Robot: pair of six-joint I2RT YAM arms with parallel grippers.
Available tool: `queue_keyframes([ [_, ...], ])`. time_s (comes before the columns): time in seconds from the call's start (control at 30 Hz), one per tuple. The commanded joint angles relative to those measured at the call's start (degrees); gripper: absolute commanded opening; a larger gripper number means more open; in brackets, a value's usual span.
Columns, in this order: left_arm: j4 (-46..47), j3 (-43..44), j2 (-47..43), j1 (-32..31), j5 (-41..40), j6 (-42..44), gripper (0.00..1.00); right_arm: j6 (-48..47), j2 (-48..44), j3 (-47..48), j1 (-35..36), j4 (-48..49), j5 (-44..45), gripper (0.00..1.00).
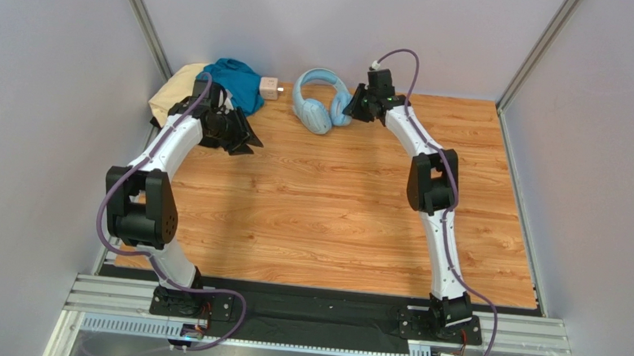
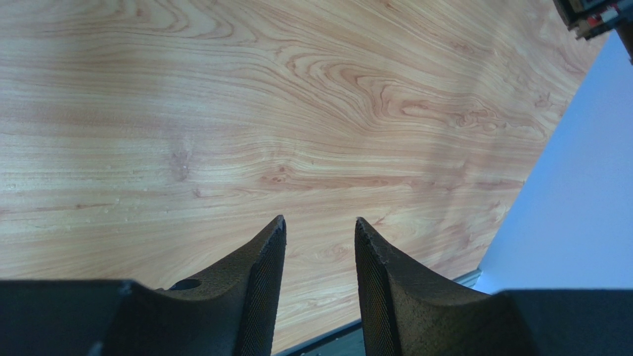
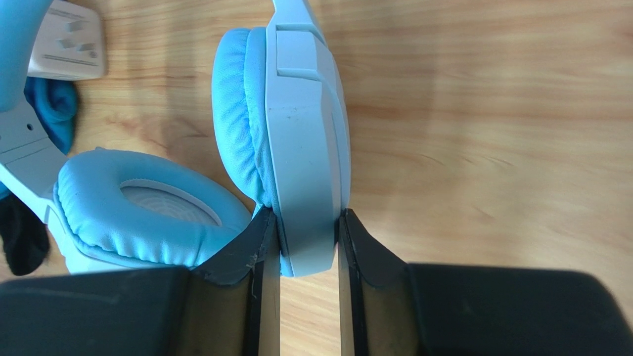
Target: Fold and stack the t-shirts
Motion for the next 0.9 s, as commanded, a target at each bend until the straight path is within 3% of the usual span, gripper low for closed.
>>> queue_keyframes([
  [0.0, -0.35, 2.84, 1.51, -0.14, -0.07, 0.78, 0.47, -2.85, -11.5, -6.46, -4.47, -5.63, 4.82, 0.0],
  [0.13, -0.79, 5.38, 3.61, -0.14, -0.87, 0.78, 0.47, -4.52, -20.92, -21.72, -7.38, -5.81, 7.64, 0.0],
  [0.37, -1.58, 11.71, 9.15, -0.14, 1.15, -0.19, 0.46, -5.48, -30.95, -36.79, -13.8, -5.9, 13.96, 0.0],
  [0.7, -1.32, 19.18, 15.91, 0.04, 0.54, -0.63, 0.46, -7.16, -32.63, -35.04, -16.0, -10.29, 21.17, 0.0],
  [0.83, -2.72, 26.72, 18.73, 1.97, -2.79, 1.21, 0.47, -6.45, -32.28, -34.61, -16.17, -12.83, 20.4, 0.0],
  [0.87, -3.33, 28.66, 19.52, 2.32, -3.76, 1.04, 0.47, -6.37, -32.19, -34.6, -16.26, -13.28, 20.12, 0.14],
])
